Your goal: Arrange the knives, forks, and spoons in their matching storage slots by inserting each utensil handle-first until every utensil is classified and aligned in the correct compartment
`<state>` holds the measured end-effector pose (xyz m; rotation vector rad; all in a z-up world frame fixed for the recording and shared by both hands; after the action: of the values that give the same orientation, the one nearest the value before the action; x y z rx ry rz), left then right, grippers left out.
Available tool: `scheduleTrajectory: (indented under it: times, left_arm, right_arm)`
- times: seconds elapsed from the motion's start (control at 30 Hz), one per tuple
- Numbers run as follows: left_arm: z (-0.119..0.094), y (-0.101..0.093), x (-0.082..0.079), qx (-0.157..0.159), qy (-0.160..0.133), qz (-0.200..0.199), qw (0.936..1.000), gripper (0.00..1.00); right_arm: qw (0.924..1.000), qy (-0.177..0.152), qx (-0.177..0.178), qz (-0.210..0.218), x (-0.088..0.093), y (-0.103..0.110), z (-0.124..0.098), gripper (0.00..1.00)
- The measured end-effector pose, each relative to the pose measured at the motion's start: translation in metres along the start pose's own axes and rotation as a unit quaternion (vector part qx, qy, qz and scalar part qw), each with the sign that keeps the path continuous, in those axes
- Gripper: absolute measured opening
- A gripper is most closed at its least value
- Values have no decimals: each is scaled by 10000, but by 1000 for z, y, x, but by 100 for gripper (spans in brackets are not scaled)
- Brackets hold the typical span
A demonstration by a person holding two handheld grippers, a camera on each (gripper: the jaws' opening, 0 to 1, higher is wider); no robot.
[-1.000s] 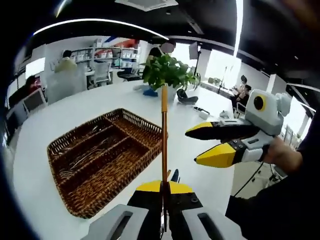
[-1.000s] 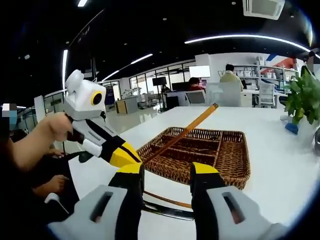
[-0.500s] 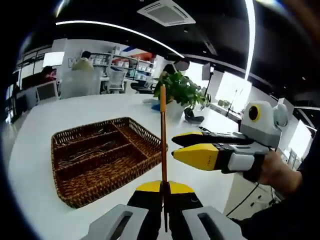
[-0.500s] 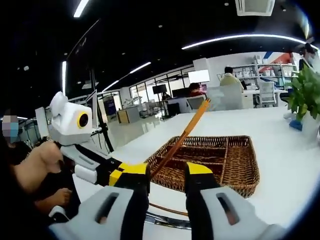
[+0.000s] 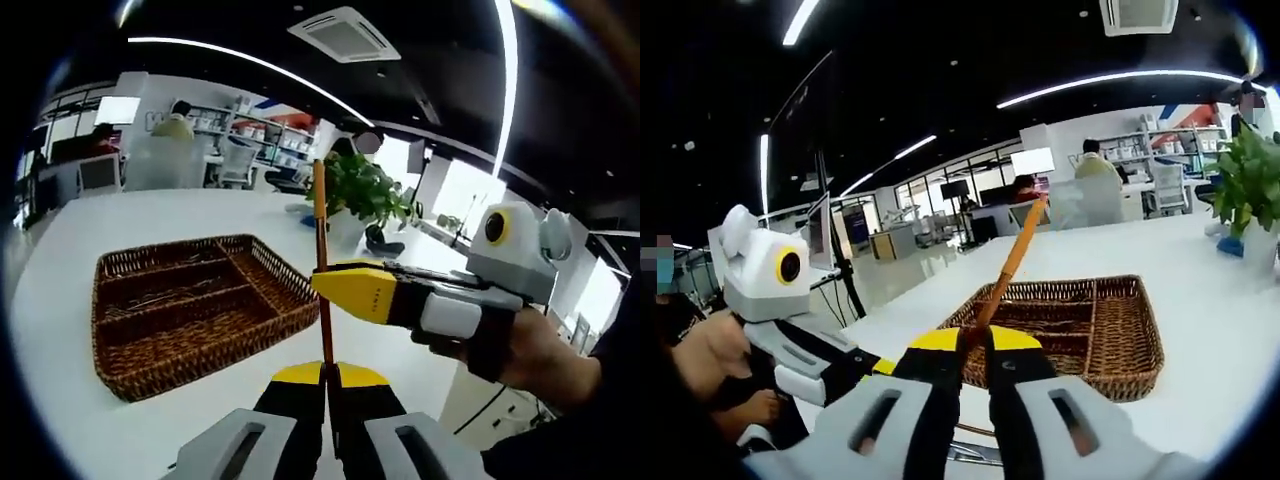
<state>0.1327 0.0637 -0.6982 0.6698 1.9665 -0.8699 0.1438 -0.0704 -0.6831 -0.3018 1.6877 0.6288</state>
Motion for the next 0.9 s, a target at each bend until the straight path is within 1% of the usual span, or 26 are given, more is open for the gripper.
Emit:
scheduleTrajectory:
  times: [0.2,0.27,0.43,0.6,0.67,0.7,0.73,0.77,0.83,0.9]
  left_arm:
    - [3,-3,0,88,19,80,9999,1]
    - [3,-4,-1,87,-4,182,9998,1]
    - [6,-8,-1,174,4,272,9995,1]
    - [8,-10,2,204,54,349,9992,2]
    - [9,-10,3,230,87,440,9987,3]
    - [9,-9,4,261,156,567,9979,0]
    - [9,-7,5,221,155,798,9964,0]
    - [9,-8,6,196,156,847,9961,4]
    - [9,-7,9,196,267,815,9961,12]
    - [8,-5,9,171,267,836,9960,11]
  right_arm:
    - [9999,3,-38,160,0,0,1,6]
    - [9998,-18,-49,201,-1,1,1,5]
    - [9988,2,-184,454,0,3,3,3]
    - [9991,110,-199,357,3,7,4,2]
    - [9989,171,-181,407,4,6,4,2]
    - [9990,190,-150,386,5,5,4,2]
    - [9990,208,-133,369,5,4,4,2]
    - [9989,216,-134,381,5,4,4,2]
    - [9989,227,-116,384,5,3,4,2]
    - [9990,246,-109,354,5,3,4,2]
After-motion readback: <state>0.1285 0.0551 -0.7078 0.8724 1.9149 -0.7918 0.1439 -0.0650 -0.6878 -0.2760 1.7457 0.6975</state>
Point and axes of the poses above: the point that each gripper's makers call its tool centre point, and the gripper's own axes: z roughly forward along the fingers, y roughly to its left, x roughly out of its underside, the point moved 9 cm from there along -z, roughly backward along the fingers, and after that the axes turned 2 degrees about -y, right-handed, at the moved point
